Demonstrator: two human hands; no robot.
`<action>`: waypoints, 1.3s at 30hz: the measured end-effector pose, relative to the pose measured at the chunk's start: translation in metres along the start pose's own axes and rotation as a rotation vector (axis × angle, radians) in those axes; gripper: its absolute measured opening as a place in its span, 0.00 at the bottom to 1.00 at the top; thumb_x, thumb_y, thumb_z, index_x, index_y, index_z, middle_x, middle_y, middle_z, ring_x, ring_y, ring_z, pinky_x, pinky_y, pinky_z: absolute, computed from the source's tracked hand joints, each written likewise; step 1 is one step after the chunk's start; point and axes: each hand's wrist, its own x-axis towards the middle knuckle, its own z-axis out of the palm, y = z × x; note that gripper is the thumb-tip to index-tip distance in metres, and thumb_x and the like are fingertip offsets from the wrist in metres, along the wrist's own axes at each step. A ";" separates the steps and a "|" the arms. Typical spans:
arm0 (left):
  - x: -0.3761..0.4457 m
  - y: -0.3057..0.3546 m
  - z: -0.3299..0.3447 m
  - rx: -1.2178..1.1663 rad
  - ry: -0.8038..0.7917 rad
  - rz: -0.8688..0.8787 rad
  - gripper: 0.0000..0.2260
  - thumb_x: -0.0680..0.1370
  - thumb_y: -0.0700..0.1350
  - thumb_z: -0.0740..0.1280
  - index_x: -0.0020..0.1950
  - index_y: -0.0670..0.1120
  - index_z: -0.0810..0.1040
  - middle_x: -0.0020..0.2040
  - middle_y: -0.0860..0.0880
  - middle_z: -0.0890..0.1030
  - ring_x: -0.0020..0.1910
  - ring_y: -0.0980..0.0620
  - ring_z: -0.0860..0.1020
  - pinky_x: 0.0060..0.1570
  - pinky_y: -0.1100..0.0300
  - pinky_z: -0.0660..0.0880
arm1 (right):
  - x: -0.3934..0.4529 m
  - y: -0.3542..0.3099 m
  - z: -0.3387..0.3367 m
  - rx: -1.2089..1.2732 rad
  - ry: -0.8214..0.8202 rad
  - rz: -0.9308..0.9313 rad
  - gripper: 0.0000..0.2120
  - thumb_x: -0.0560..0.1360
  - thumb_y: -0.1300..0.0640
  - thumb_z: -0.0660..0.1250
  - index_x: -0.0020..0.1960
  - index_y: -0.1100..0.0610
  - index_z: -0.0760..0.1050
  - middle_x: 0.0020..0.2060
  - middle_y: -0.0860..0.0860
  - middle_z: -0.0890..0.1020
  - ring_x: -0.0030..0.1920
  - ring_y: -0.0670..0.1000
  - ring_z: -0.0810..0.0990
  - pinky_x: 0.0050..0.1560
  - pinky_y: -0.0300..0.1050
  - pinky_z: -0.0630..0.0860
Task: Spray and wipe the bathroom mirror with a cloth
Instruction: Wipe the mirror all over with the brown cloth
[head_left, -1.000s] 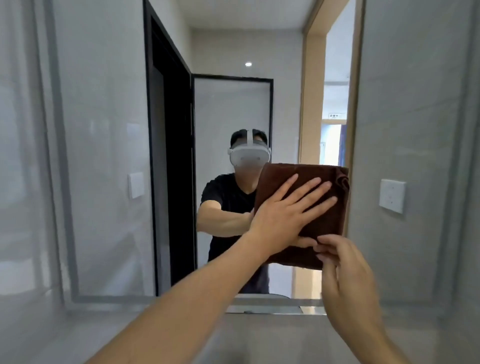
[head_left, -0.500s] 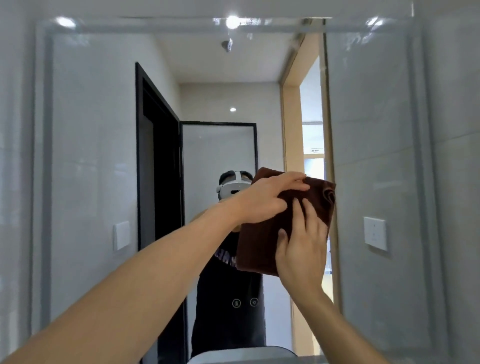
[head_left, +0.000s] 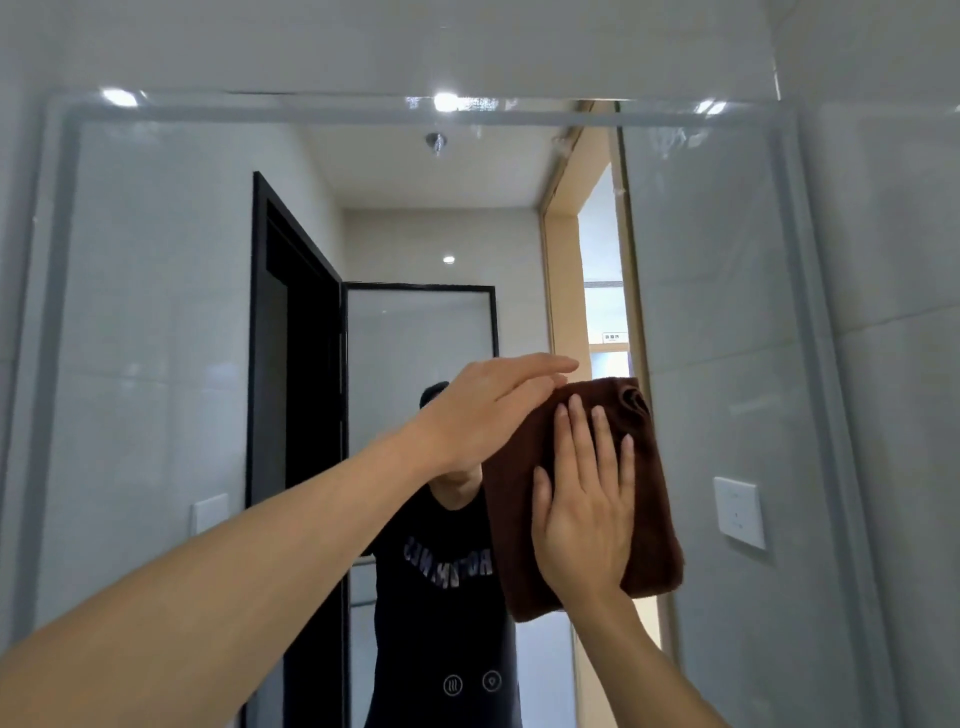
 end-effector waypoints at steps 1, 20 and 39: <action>0.001 0.003 -0.005 0.105 0.044 0.067 0.18 0.83 0.49 0.56 0.70 0.52 0.75 0.66 0.55 0.79 0.67 0.61 0.74 0.71 0.54 0.69 | 0.008 0.003 0.000 -0.013 -0.004 -0.027 0.28 0.83 0.50 0.52 0.81 0.56 0.57 0.81 0.52 0.59 0.82 0.52 0.54 0.81 0.58 0.52; 0.042 -0.004 -0.127 0.877 0.785 0.081 0.21 0.80 0.55 0.52 0.62 0.47 0.77 0.60 0.48 0.77 0.56 0.48 0.76 0.56 0.49 0.75 | 0.307 -0.086 -0.009 -0.080 -0.037 -0.361 0.31 0.82 0.37 0.47 0.83 0.44 0.48 0.83 0.49 0.49 0.83 0.54 0.44 0.81 0.61 0.40; 0.118 0.001 -0.069 0.954 0.677 0.028 0.19 0.83 0.54 0.55 0.70 0.50 0.72 0.70 0.47 0.72 0.67 0.47 0.72 0.65 0.50 0.68 | 0.362 0.097 -0.055 -0.113 0.018 -0.074 0.30 0.82 0.36 0.47 0.82 0.42 0.49 0.83 0.50 0.50 0.83 0.53 0.45 0.81 0.61 0.42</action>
